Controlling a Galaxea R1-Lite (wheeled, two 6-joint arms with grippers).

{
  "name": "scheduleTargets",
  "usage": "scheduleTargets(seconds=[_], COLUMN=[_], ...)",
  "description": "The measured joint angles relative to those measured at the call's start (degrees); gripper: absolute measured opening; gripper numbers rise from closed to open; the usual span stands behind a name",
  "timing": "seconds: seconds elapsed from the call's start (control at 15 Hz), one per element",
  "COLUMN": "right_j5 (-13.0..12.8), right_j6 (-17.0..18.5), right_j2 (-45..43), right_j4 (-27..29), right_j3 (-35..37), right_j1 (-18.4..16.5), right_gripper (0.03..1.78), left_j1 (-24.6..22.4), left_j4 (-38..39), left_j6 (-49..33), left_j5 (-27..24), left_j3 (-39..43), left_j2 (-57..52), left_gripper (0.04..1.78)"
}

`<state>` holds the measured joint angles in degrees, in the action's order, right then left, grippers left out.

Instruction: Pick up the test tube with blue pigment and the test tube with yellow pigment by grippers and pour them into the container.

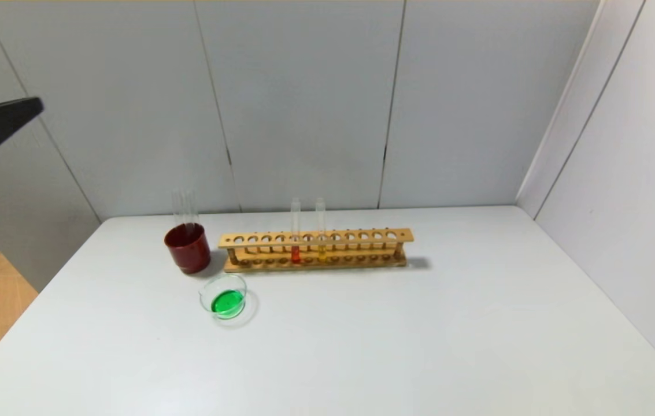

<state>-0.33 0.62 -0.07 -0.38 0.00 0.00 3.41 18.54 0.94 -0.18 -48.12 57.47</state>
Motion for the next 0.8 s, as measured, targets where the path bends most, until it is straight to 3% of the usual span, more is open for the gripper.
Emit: scheduleTargets(seconds=[0.47,0.67,0.8], right_j5=[0.0,0.0,0.0], right_j6=[0.0,0.0,0.0], right_j2=[0.0,0.0,0.0], right_j4=[0.0,0.0,0.0], right_j3=[0.0,0.0,0.0], right_j1=[0.0,0.0,0.0], right_gripper=[1.75,1.75,1.75], left_j1=[-1.0,-2.6,-3.2], left_j4=[-14.8,-15.7,-13.6], left_j6=[-0.5,-0.4,-0.4], left_j5=[-0.9,-3.8,-3.2], left_j3=[15.1,25.9,34.2], left_j2=[-37.9,-50.5,-54.5], left_gripper=[1.75,1.75,1.75])
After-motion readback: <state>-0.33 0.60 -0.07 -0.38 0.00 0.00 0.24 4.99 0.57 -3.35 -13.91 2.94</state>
